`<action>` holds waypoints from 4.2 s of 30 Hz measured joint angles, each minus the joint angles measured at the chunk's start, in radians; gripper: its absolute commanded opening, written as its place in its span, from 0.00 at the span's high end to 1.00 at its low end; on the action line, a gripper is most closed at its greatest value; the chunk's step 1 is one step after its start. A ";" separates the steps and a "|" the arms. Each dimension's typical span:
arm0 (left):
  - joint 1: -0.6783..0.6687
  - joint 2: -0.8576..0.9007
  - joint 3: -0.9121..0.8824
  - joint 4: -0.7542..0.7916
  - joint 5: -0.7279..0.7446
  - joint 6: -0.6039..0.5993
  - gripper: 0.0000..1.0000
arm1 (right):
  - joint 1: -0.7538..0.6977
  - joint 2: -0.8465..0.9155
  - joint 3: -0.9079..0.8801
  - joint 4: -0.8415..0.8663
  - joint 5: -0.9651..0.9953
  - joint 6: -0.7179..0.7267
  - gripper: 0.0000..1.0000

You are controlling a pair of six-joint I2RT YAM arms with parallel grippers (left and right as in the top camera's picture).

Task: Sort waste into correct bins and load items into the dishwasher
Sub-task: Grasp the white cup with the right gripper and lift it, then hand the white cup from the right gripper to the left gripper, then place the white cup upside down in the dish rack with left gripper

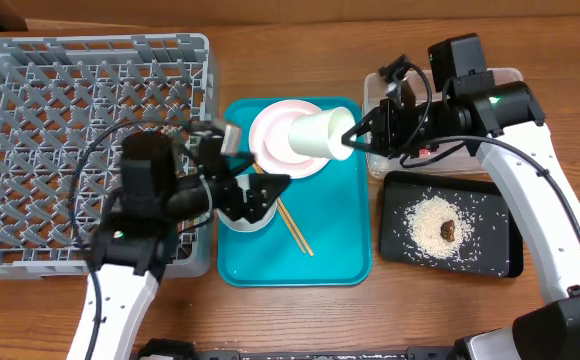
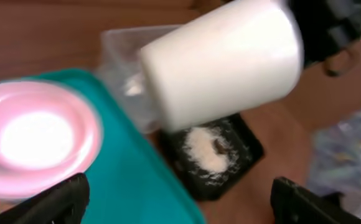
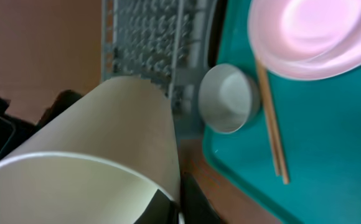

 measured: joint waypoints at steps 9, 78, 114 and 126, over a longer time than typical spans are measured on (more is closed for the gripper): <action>-0.032 0.017 0.000 0.175 0.155 -0.032 0.04 | 0.029 0.000 0.000 -0.060 -0.254 -0.097 0.96; 0.562 0.386 0.118 -0.462 -0.863 -0.015 0.00 | -0.280 -0.066 0.001 -0.379 0.585 -0.143 0.27; -0.264 0.511 0.281 -0.550 -0.705 -0.032 0.21 | -0.280 -0.066 0.001 -0.413 0.589 -0.150 0.27; -0.318 0.735 0.283 -0.550 -0.740 -0.050 0.96 | -0.280 -0.066 0.001 -0.425 0.589 -0.150 0.27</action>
